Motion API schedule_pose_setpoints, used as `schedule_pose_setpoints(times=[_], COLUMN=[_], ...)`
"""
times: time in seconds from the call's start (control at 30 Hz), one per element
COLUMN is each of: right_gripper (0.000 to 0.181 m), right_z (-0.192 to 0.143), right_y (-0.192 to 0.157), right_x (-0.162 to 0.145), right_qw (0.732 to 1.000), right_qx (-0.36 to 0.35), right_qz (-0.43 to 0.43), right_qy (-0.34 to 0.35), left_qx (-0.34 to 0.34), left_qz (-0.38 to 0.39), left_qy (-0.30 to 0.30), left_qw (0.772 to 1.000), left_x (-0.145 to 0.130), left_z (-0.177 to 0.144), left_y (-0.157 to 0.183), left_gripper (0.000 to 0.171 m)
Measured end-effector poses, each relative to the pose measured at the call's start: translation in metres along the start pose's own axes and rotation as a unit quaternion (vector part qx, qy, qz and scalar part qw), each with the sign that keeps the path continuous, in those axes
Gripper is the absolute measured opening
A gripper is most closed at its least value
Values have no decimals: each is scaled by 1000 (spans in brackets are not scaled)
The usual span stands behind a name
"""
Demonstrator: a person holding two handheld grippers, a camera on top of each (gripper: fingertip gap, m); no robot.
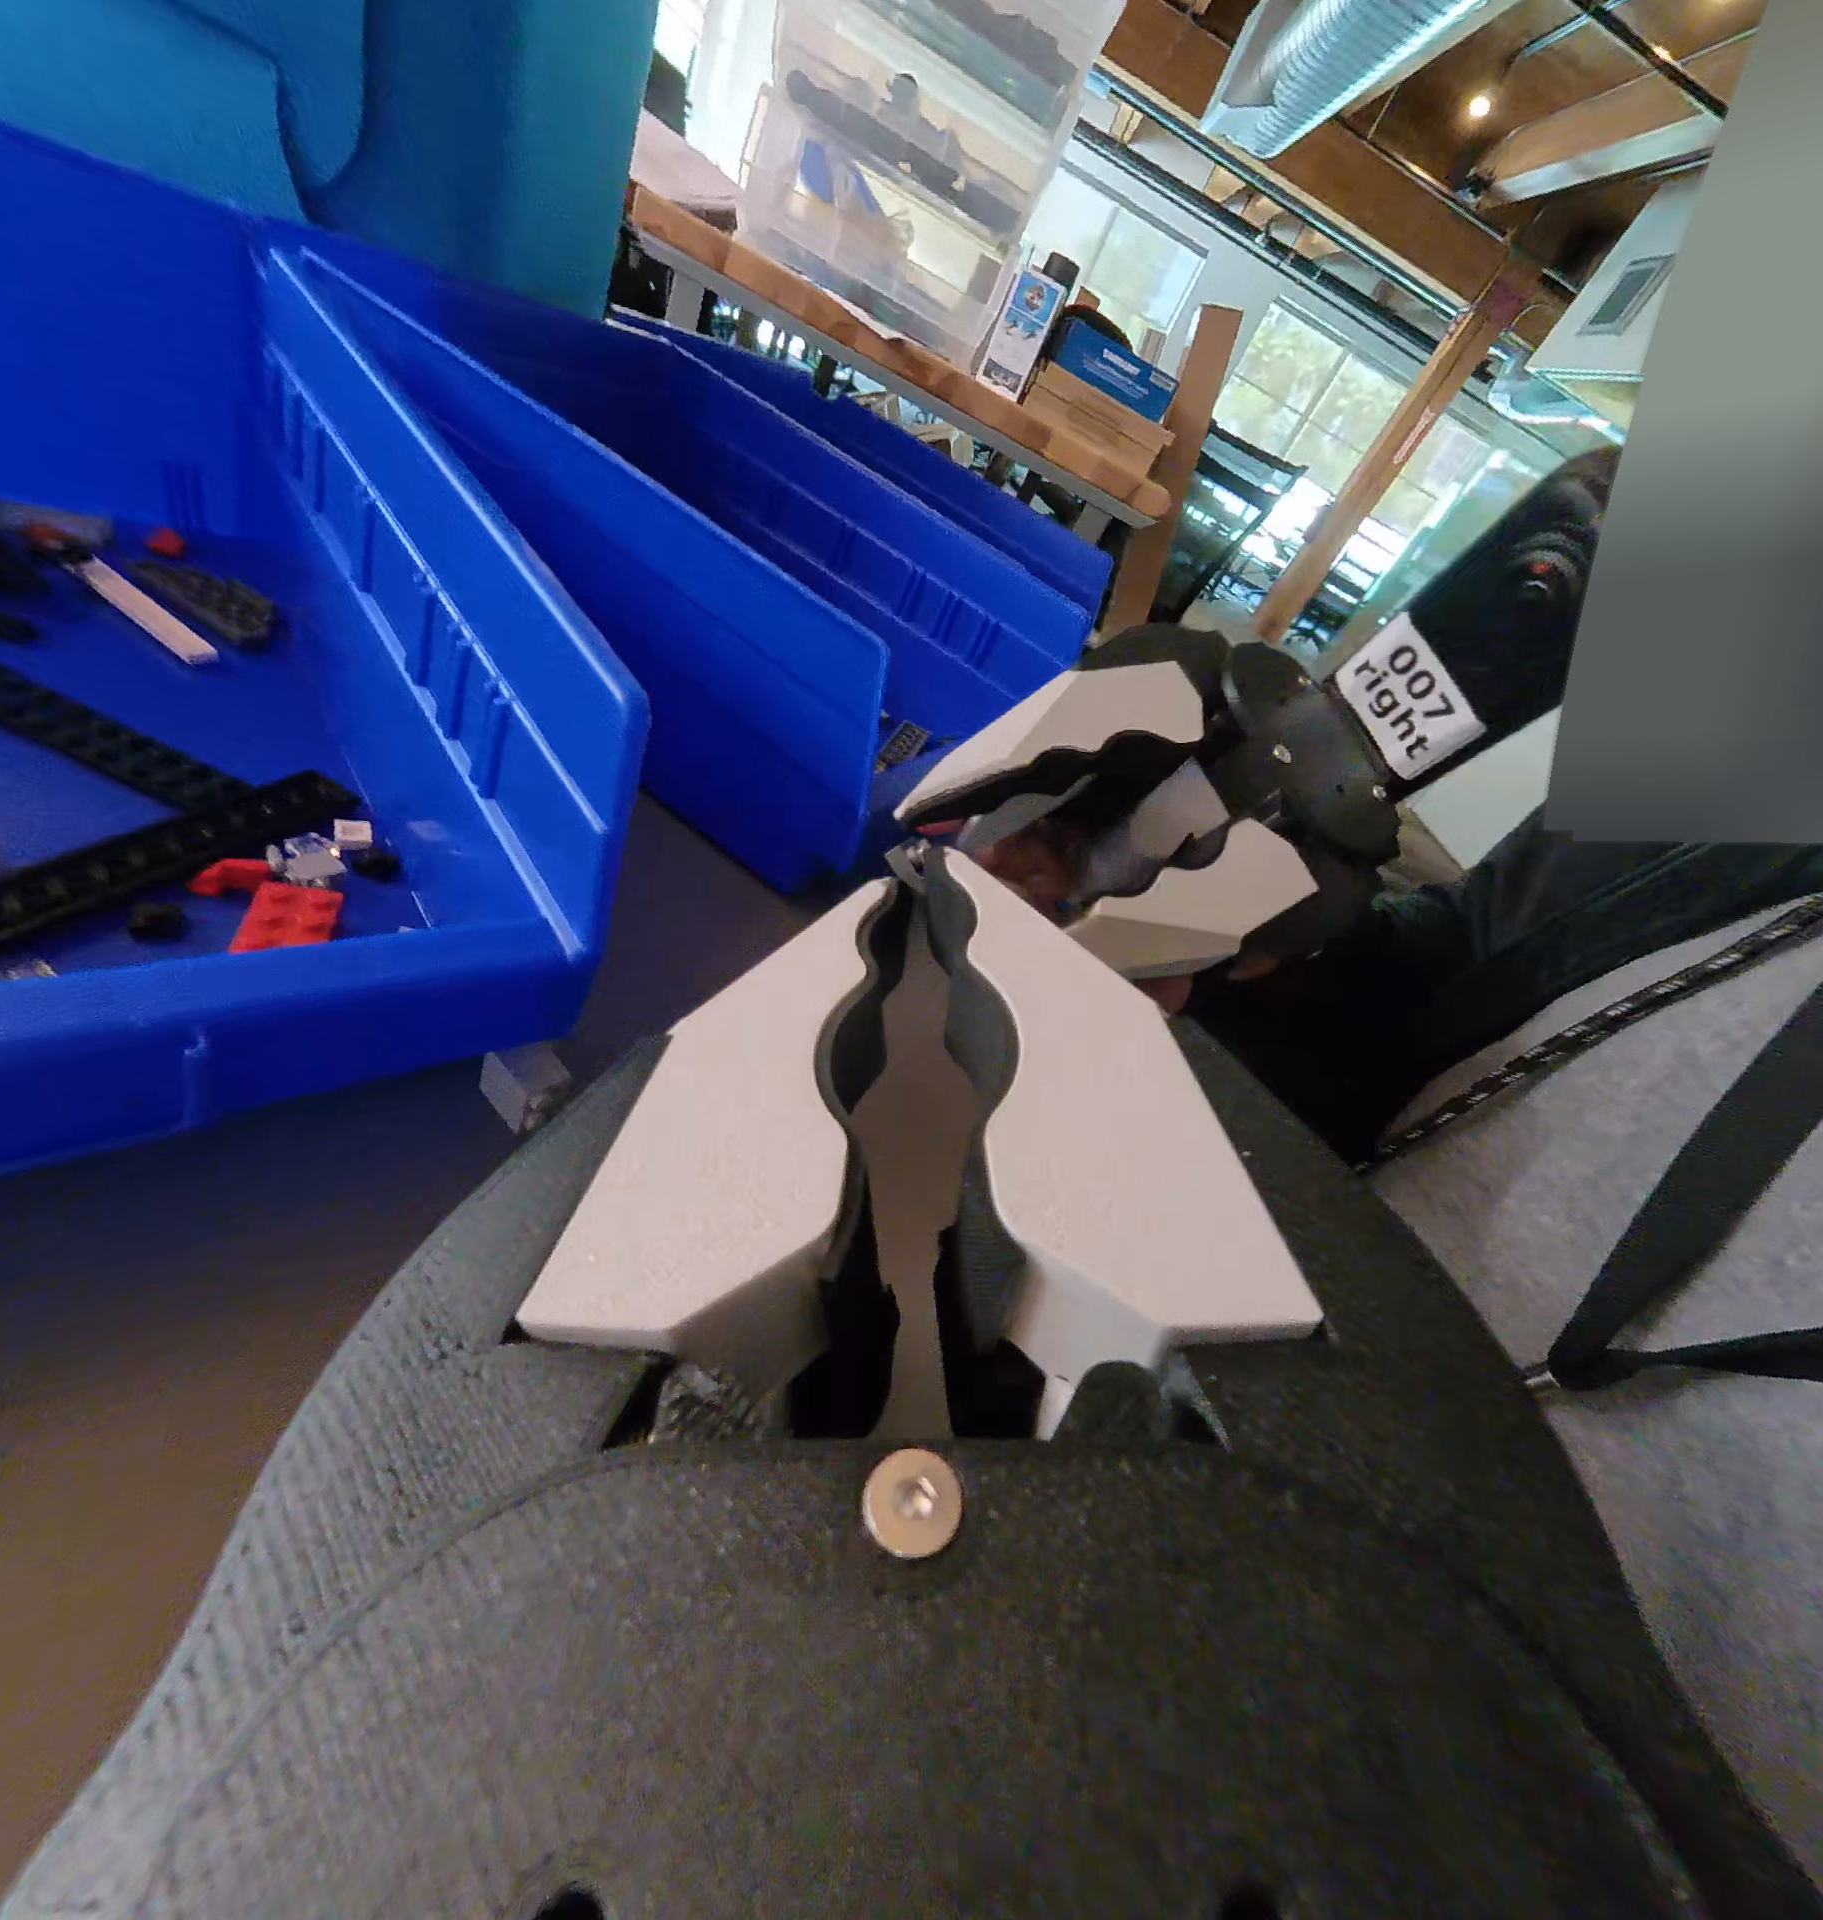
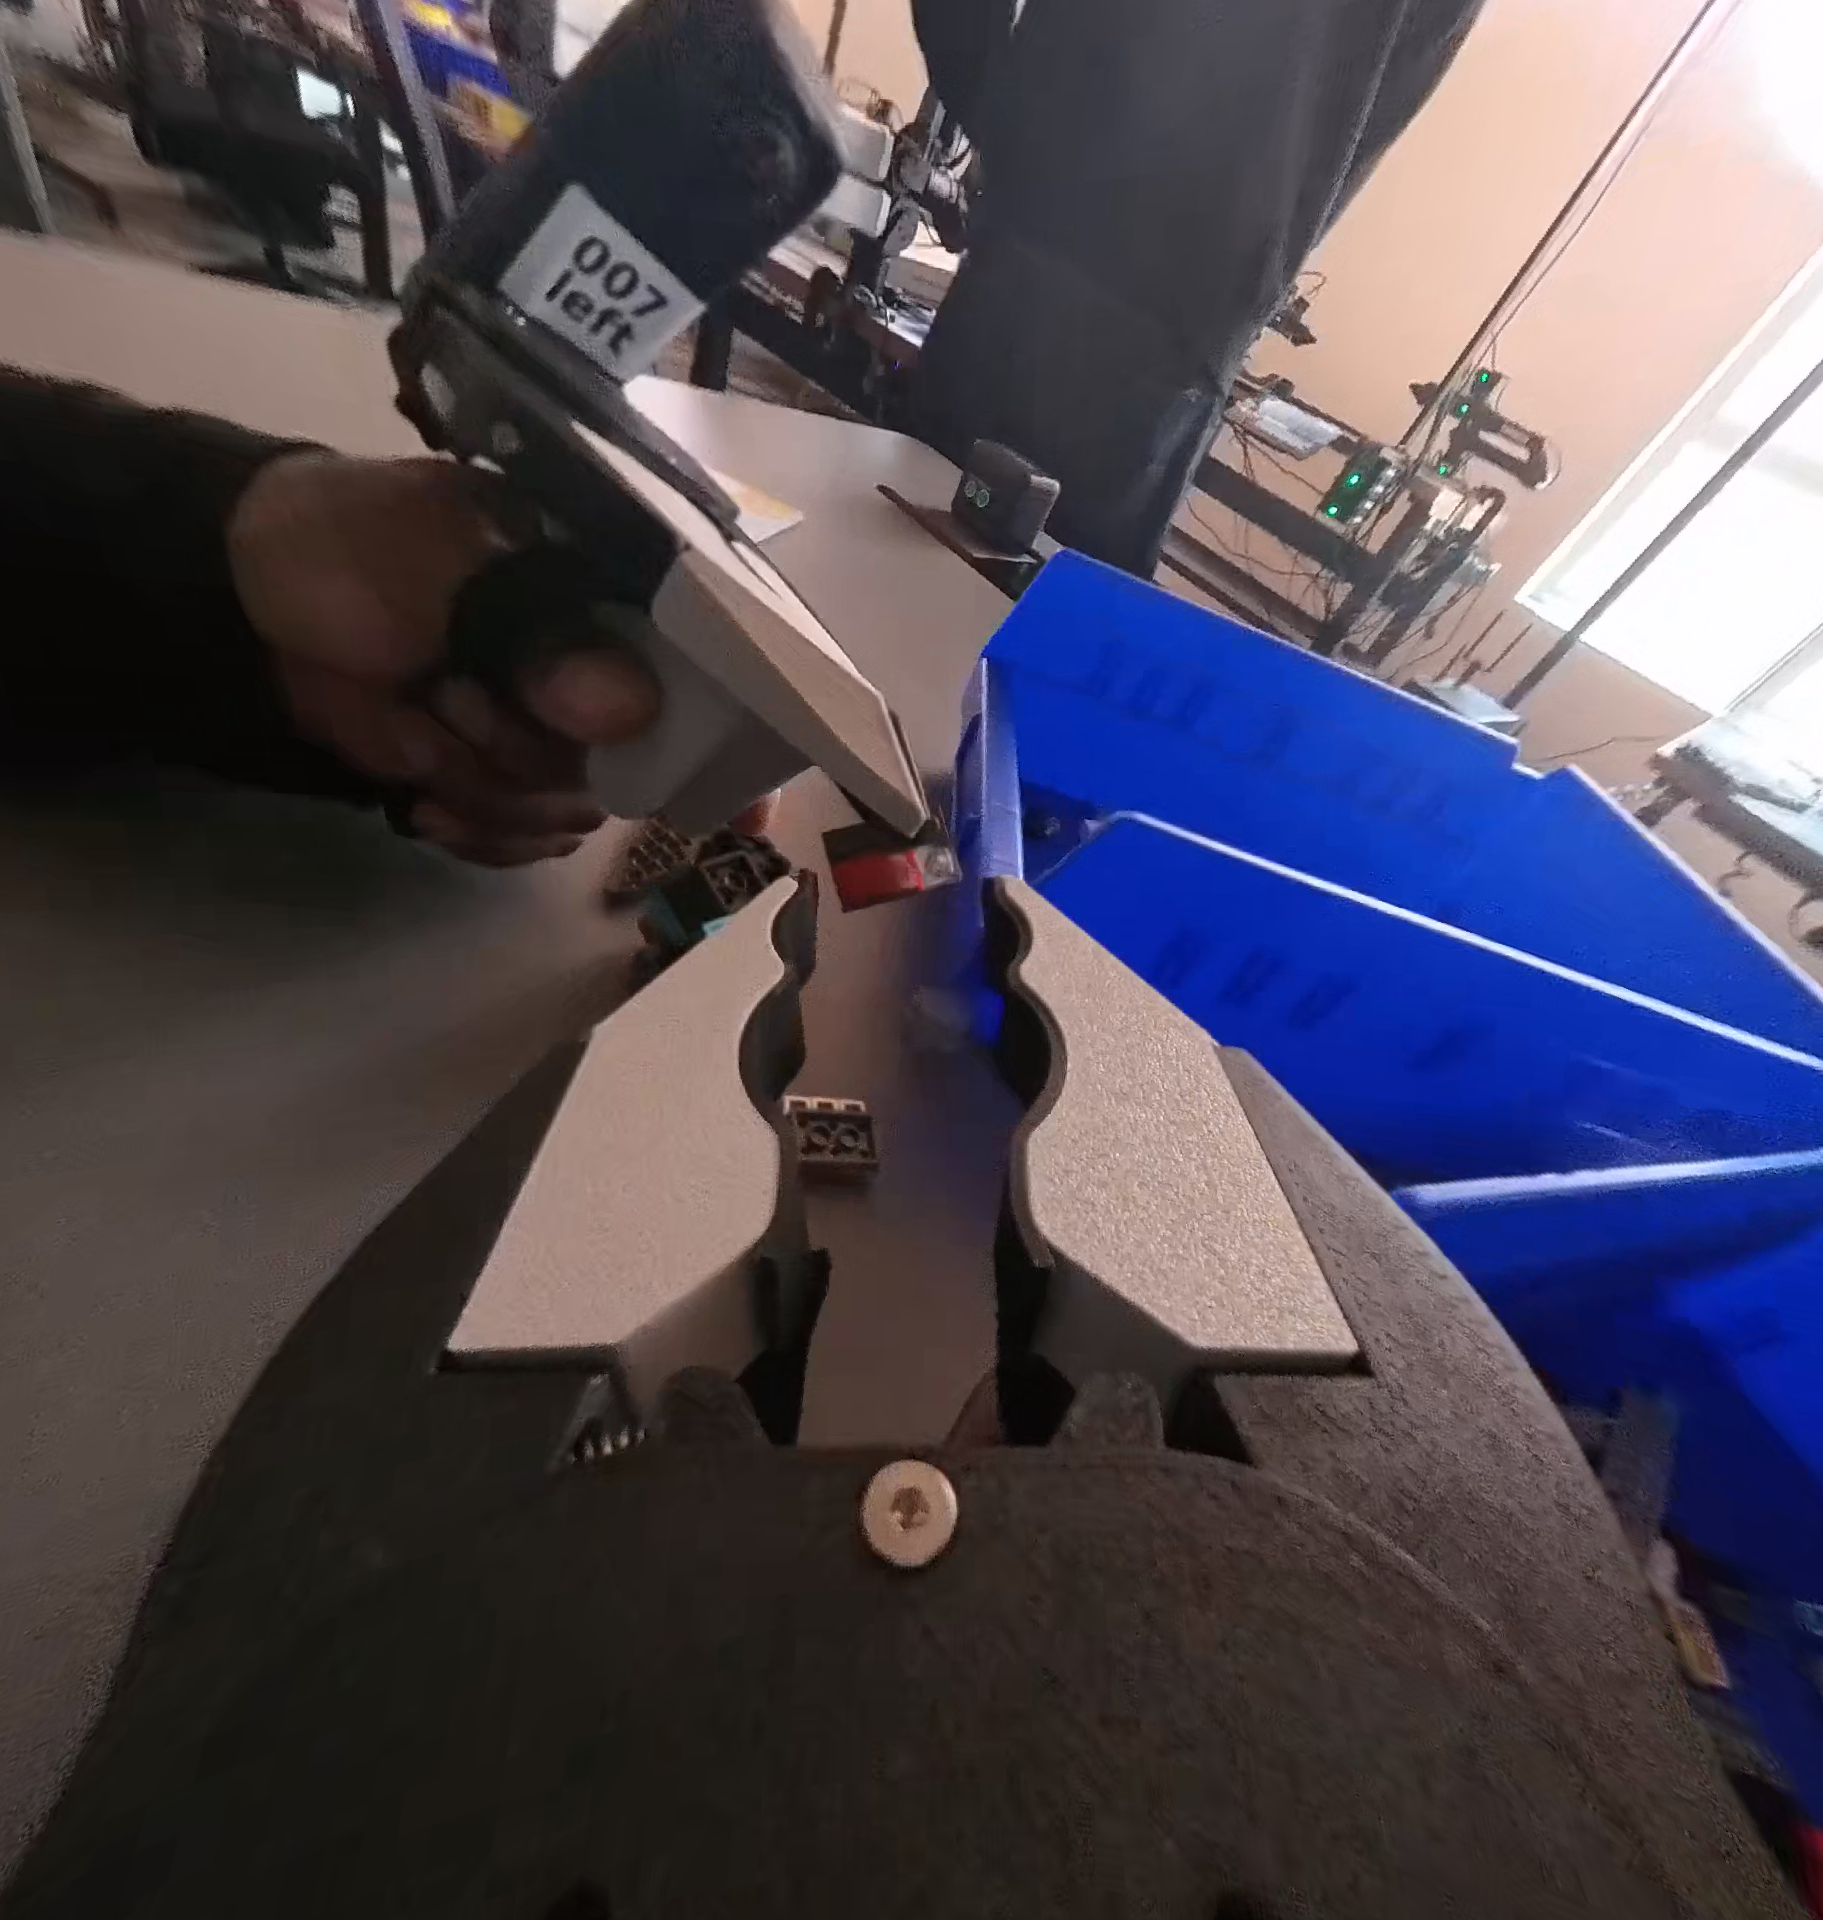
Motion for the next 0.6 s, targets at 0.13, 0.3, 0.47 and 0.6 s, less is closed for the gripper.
schedule_pose_setpoints(times=[0.13,0.3,0.47,0.6], right_gripper=[36,33,27,27], right_z=[3,3,4,4], right_y=[-2,-2,-6,-6], right_x=[-3,-4,-5,-7], right_qw=[1000,999,998,997], right_qx=[-4,-3,3,0], right_qz=[-25,-37,-53,-71], right_qy=[-14,-19,-21,-25], left_qx=[-14,-22,-39,-60], left_qz=[-14,-21,-44,-74], left_qy=[-9,-17,-16,-18], left_qw=[1000,999,998,995], left_x=[-3,-5,-6,-8], left_z=[2,4,5,6], left_y=[1,2,2,1], left_gripper=[4,4,5,5])
Point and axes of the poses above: each gripper's, where its closed fingertips meet, z out along the fingers, x out of its top, y = z × x across the jaws, the point moved 3 cm from there along -z, back along the fingers, and after that the axes turned 8 degrees about -y, right-handed, at the moved point
